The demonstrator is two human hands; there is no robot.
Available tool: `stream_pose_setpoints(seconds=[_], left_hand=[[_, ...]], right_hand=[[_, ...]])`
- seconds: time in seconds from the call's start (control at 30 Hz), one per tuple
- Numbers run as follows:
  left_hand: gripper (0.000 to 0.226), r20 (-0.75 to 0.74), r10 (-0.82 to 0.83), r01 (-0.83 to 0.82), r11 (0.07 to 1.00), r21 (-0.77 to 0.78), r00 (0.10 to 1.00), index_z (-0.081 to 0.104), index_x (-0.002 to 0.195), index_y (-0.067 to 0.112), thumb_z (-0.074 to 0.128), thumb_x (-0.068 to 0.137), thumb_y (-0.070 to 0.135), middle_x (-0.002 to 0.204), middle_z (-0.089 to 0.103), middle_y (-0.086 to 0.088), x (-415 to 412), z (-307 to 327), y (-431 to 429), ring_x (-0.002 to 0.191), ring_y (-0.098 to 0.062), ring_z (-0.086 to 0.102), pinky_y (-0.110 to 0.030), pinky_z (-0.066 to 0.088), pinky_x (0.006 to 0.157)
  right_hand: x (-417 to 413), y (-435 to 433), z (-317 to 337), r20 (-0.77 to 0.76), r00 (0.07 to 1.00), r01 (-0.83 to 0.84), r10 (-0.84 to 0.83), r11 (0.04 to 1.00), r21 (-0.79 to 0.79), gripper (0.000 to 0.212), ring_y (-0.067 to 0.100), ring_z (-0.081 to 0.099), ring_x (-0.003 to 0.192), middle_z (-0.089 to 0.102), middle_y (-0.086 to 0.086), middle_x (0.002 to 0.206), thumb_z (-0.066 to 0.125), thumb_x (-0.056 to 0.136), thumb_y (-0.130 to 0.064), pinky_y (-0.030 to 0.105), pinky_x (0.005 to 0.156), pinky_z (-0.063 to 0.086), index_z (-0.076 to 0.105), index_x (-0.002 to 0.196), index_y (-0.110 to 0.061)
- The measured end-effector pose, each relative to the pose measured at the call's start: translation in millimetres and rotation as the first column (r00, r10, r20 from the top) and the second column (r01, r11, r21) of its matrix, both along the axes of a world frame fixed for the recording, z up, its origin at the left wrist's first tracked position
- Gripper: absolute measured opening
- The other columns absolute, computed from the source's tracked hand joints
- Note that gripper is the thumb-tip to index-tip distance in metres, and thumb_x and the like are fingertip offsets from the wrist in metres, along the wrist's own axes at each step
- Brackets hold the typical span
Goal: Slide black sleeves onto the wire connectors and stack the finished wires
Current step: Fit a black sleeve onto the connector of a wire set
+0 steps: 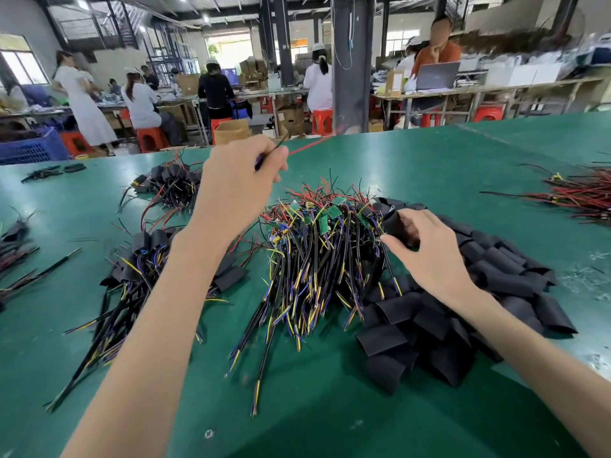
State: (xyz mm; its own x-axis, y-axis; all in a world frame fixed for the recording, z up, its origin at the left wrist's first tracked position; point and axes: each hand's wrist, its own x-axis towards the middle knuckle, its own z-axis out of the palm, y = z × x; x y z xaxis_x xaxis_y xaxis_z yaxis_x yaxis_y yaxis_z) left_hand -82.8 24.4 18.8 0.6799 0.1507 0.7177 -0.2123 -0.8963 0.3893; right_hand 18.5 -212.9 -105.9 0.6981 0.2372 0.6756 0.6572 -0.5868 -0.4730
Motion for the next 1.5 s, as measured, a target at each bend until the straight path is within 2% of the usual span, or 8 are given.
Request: stream_pose_setpoints(seconds=[0.27,0.37,0.47,0.57,0.63,0.73,1.0,1.5], left_hand=[[0.041,-0.366,0.295,-0.08,0.861,0.502,0.883,0.046,0.099,0.016,0.029,0.096,0.053,0.099,0.054,-0.004,-4,-68,1,0.092,-0.035,0.061,-0.043,0.045,0.072],[0.043,-0.336,0.377,-0.116,0.796,0.595,0.863,0.047,0.096,0.018,0.023,0.096,0.054,0.095,0.058,0.0,-7,-89,3,0.091,-0.03,0.061,-0.037,0.041,0.063],[0.046,-0.241,0.363,-0.112,0.727,0.678,0.9,0.058,0.092,0.019,0.019,0.098,0.042,0.089,0.063,0.002,-10,-98,3,0.094,-0.026,0.056,-0.039,0.04,0.082],[0.033,-0.267,0.149,-0.004,0.88,0.474,0.952,0.06,0.106,0.015,0.035,0.085,0.008,0.091,0.064,0.003,-8,-110,2,0.092,-0.027,0.054,-0.037,0.031,0.085],[0.059,-0.367,-0.04,0.14,0.957,0.252,0.929,0.049,0.128,0.012,0.042,0.074,-0.011,0.096,0.057,0.005,-8,-114,-5,0.084,-0.023,0.05,-0.036,0.037,0.081],[0.038,-0.339,-0.148,0.197,0.974,0.114,0.929,0.044,0.134,0.012,0.04,0.097,0.006,0.106,0.056,-0.002,-8,-118,-17,0.085,-0.024,0.051,-0.035,0.042,0.077],[0.025,-0.391,-0.117,0.193,0.968,0.16,0.913,0.052,0.115,0.011,0.031,0.103,0.019,0.063,0.037,0.006,-12,-115,-24,0.065,-0.027,0.04,-0.047,0.039,0.065],[0.028,-0.278,0.046,0.102,0.865,0.492,0.959,0.051,0.119,0.019,0.046,0.095,0.007,0.091,0.062,0.001,-9,-118,-25,0.09,-0.022,0.05,-0.029,0.036,0.079]], right_hand=[[-8,7,-6,-0.027,0.994,-0.104,0.102,0.992,-0.075,0.038,0.017,0.054,0.09,0.052,-0.004,0.097,0.072,0.082,-0.02,0.023,0.085,0.039,0.058,0.115,-0.008],[-9,8,-8,-0.028,0.993,-0.113,0.11,0.986,-0.119,0.04,0.022,0.054,0.091,0.052,0.001,0.095,0.072,0.081,-0.018,0.03,0.086,0.042,0.058,0.116,-0.004],[-10,8,-8,-0.036,0.992,-0.125,0.122,0.983,-0.137,0.041,0.022,0.053,0.091,0.048,-0.003,0.095,0.072,0.082,-0.021,0.034,0.086,0.043,0.057,0.117,-0.006],[-10,8,-9,-0.04,0.991,-0.134,0.13,0.983,-0.129,0.04,0.016,0.05,0.088,0.048,-0.004,0.094,0.071,0.082,-0.023,0.031,0.085,0.043,0.057,0.117,-0.008],[-11,8,-10,-0.038,0.99,-0.138,0.134,0.982,-0.132,0.039,0.014,0.048,0.086,0.048,-0.004,0.093,0.071,0.082,-0.023,0.029,0.083,0.042,0.057,0.116,-0.009],[-12,8,-9,-0.042,0.987,-0.161,0.157,0.979,-0.124,0.039,0.013,0.049,0.086,0.049,-0.004,0.094,0.072,0.082,-0.022,0.028,0.084,0.043,0.057,0.115,-0.01],[-15,11,-6,0.021,0.965,-0.259,0.262,0.961,-0.097,0.039,0.009,0.049,0.09,0.052,-0.007,0.102,0.074,0.08,-0.019,0.027,0.089,0.042,0.06,0.115,-0.011],[-28,10,9,0.297,0.917,-0.148,0.266,0.919,-0.366,0.042,0.029,0.051,0.097,0.062,0.009,0.103,0.079,0.074,-0.014,0.043,0.083,0.046,0.066,0.114,-0.008]])
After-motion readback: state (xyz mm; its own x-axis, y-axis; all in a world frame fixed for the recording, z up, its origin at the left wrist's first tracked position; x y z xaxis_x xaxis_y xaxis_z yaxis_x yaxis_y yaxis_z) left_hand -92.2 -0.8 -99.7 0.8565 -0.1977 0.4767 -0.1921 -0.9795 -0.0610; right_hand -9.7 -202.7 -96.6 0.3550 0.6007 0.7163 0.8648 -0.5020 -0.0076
